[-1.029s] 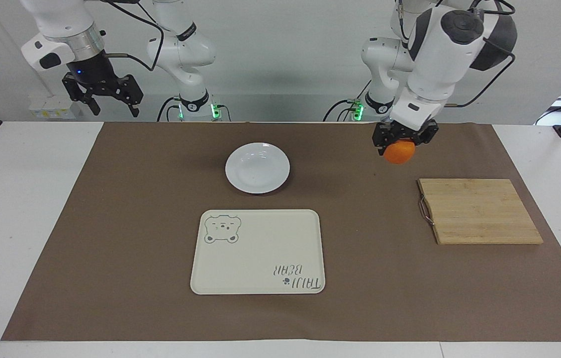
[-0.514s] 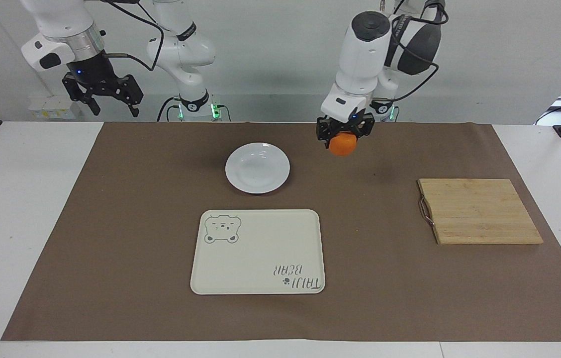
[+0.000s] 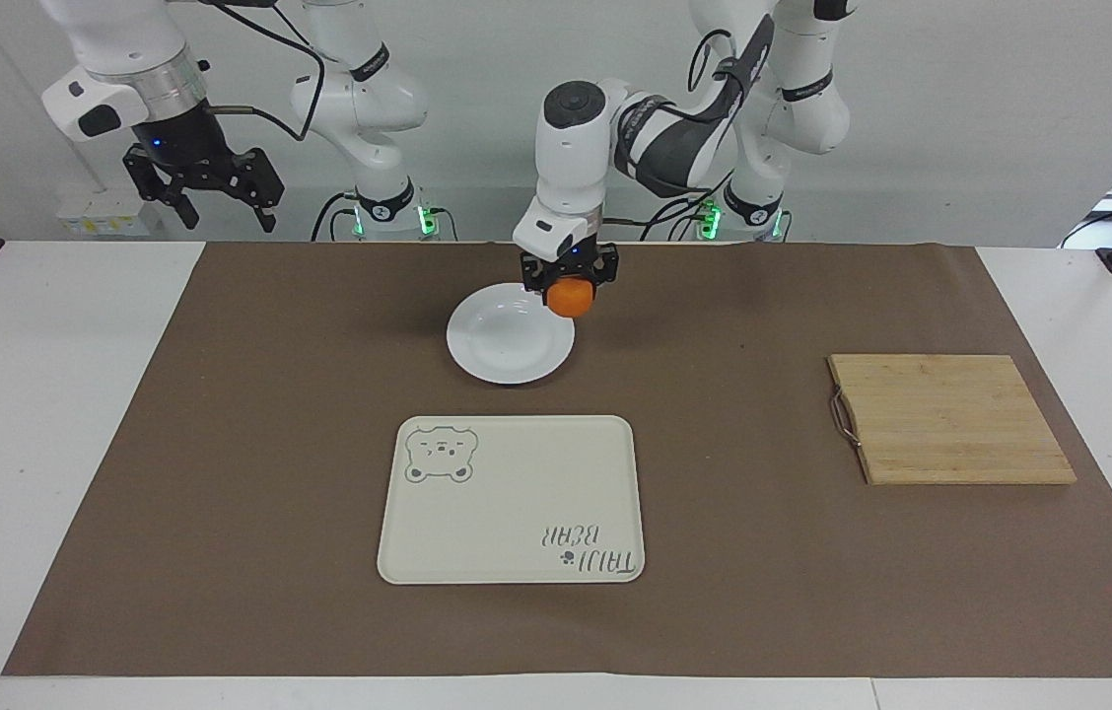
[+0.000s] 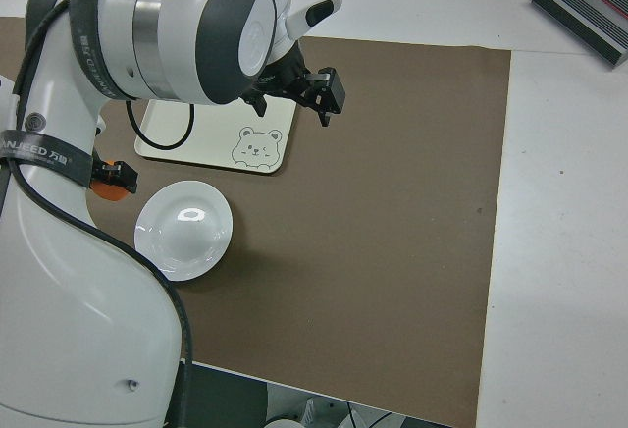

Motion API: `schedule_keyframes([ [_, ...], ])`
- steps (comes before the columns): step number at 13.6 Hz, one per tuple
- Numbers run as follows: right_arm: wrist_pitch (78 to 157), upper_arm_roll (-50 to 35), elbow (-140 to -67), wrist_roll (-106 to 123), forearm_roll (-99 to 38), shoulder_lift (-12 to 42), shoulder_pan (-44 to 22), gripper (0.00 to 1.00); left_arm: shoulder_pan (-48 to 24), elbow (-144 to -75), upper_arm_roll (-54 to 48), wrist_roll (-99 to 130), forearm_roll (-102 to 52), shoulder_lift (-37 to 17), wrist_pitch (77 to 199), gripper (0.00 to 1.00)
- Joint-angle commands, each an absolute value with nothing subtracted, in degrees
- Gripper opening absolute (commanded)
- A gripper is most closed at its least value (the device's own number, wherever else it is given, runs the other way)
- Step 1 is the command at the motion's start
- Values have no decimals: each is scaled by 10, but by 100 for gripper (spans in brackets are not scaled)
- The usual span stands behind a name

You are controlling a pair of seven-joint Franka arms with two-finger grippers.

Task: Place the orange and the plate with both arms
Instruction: 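Lift the orange with the left gripper and carry it over the plate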

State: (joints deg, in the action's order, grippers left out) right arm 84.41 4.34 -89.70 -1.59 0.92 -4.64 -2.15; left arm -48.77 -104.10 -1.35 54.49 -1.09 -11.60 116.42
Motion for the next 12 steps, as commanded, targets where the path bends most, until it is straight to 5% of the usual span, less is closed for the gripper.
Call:
schedule_keyframes([
  [1, 844, 47, -892, -18, 0, -45, -21, 100, -518, -1061, -3, 576, -2, -135, 1223, 0],
  [8, 844, 47, -893, -18, 1, -45, -21, 100, -570, -1062, -3, 628, -1, -231, 1340, 0],
  [9, 844, 47, -893, -18, 1, -45, -21, 100, -571, -1060, -2, 629, -1, -230, 1333, 72],
  [10, 844, 47, -892, -18, 0, -45, -21, 100, -570, -1056, -1, 628, 0, -229, 1331, 100],
  [12, 844, 47, -893, -18, 0, -45, -21, 100, -562, -1055, -1, 628, 1, -205, 1308, 100],
])
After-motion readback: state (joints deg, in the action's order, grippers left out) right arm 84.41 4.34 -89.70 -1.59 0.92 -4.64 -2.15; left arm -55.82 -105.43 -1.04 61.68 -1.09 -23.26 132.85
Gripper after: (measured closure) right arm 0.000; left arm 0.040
